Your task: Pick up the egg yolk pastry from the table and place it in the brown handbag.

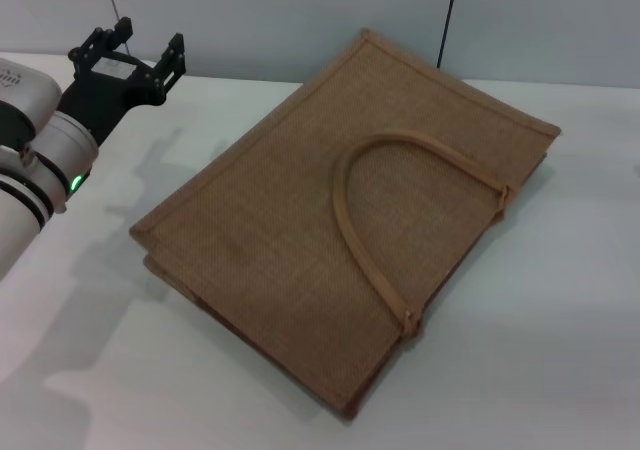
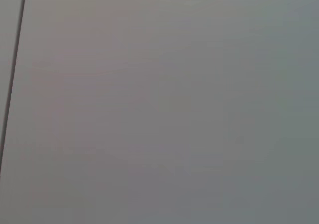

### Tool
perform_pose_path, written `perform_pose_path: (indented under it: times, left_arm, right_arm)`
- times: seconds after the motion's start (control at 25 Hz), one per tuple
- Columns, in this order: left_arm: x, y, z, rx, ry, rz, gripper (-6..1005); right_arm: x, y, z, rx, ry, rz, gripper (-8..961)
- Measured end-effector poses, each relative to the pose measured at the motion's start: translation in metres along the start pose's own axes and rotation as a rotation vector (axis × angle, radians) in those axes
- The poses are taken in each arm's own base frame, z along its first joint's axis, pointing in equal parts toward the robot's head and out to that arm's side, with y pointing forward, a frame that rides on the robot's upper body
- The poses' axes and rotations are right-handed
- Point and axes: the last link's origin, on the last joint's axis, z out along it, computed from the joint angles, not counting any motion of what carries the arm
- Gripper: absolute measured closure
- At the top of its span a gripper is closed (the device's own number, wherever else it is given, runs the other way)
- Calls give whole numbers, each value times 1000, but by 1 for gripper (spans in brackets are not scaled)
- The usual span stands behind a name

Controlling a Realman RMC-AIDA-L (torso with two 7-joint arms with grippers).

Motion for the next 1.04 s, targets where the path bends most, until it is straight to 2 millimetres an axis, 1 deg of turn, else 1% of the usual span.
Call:
perform_pose_path:
  times: [0.44, 1.04]
  left_arm:
    - [-2, -5, -3, 26, -5, -16, 310]
    - [-4, -5, 0, 30, -25, -19, 310]
  right_arm:
    - [3, 6, 10, -10, 62, 4, 56]
    - [5, 8, 13, -13, 96, 1, 56]
